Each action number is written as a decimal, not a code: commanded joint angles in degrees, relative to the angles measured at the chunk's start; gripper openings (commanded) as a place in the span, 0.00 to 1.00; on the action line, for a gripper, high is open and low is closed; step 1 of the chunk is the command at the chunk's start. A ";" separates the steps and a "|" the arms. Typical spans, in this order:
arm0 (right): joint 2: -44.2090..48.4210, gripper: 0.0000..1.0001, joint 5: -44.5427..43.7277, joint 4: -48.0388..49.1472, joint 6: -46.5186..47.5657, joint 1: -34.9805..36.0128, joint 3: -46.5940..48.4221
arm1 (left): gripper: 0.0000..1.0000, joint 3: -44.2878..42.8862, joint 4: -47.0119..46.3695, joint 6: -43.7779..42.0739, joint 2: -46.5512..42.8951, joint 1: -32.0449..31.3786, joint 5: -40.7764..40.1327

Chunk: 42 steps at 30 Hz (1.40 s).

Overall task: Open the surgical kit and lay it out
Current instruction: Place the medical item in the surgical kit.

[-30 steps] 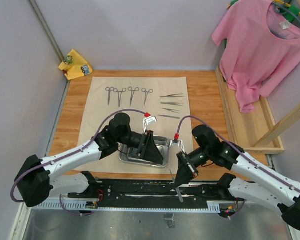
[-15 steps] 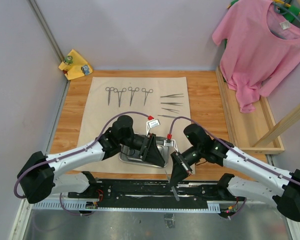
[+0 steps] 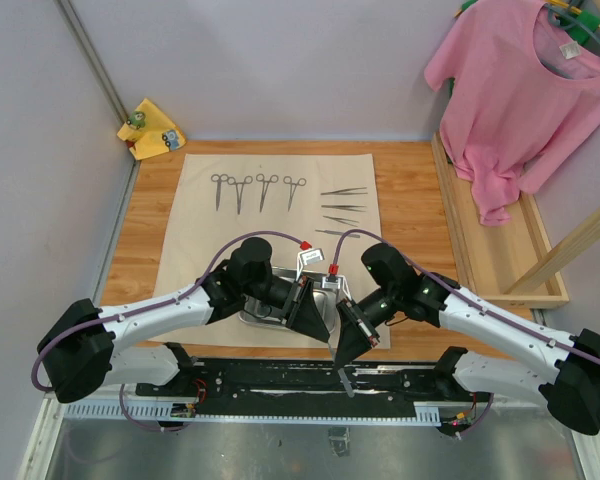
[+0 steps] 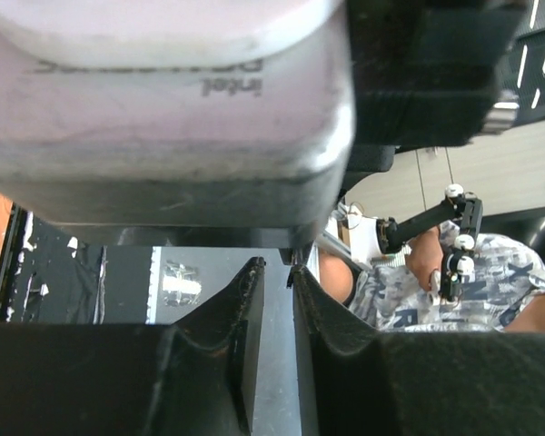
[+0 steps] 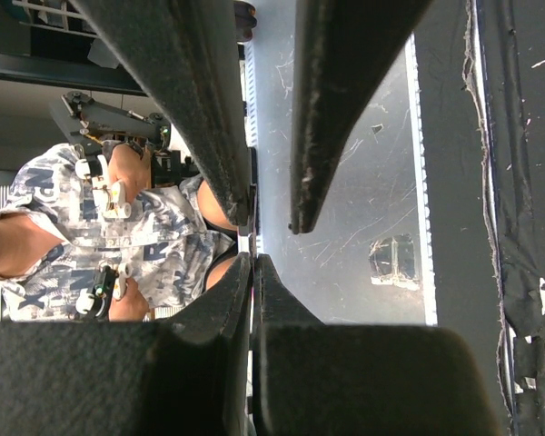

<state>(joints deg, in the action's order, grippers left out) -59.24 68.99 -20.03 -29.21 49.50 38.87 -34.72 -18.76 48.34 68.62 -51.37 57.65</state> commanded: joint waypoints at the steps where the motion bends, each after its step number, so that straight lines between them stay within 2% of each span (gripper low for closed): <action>1: -0.62 0.01 1.70 0.90 1.80 0.63 1.85 | 0.20 0.63 -1.54 -0.46 -0.29 -0.39 0.86; 12: -1.16 0.01 1.87 0.90 2.28 -0.90 1.29 | 0.01 1.02 -1.71 -0.28 0.27 -0.39 1.45; 15: -0.18 0.25 1.34 -0.82 2.73 -2.39 0.93 | 0.00 0.58 -0.32 -0.86 0.55 -0.39 0.38; 17: 2.17 0.43 0.91 -4.44 4.26 -6.08 0.70 | 0.00 0.44 0.39 -0.99 0.70 -0.20 -0.82; 19: 4.86 0.50 0.50 -9.79 6.75 -11.67 0.66 | 0.00 0.54 0.51 -0.84 0.81 0.57 -1.88; 20: 6.37 0.58 -1.35 -11.95 7.05 -14.00 0.55 | 0.01 0.71 0.40 -0.73 0.84 1.21 -2.52; 21: 7.56 0.62 -2.16 -12.59 6.59 -16.70 0.17 | 0.00 0.93 0.21 -0.44 0.67 2.26 -3.35; 25: 10.13 0.65 -2.90 -15.17 4.44 -29.63 1.14 | 0.00 2.59 -6.32 3.89 1.89 7.02 -4.66; 29: 11.42 0.70 -12.01 -22.45 8.61 -36.84 6.13 | 0.00 -1.39 -8.38 7.17 6.07 11.79 -9.24; 32: 11.23 0.71 -20.51 -25.75 10.69 -38.32 11.87 | 0.00 -5.00 -10.95 10.10 10.60 15.54 -14.55; 35: 11.88 0.73 -28.42 -26.91 11.81 -38.45 15.55 | 0.00 -6.01 -18.72 16.16 16.37 19.15 -20.41; 42: 12.07 0.76 -32.33 -27.15 13.61 -38.66 16.17 | 0.00 -8.34 -31.04 23.53 29.49 20.60 -32.31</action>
<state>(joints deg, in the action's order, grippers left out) -47.07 41.52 -44.49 -17.96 11.70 54.61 -41.39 -39.07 65.89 92.79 -30.87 33.74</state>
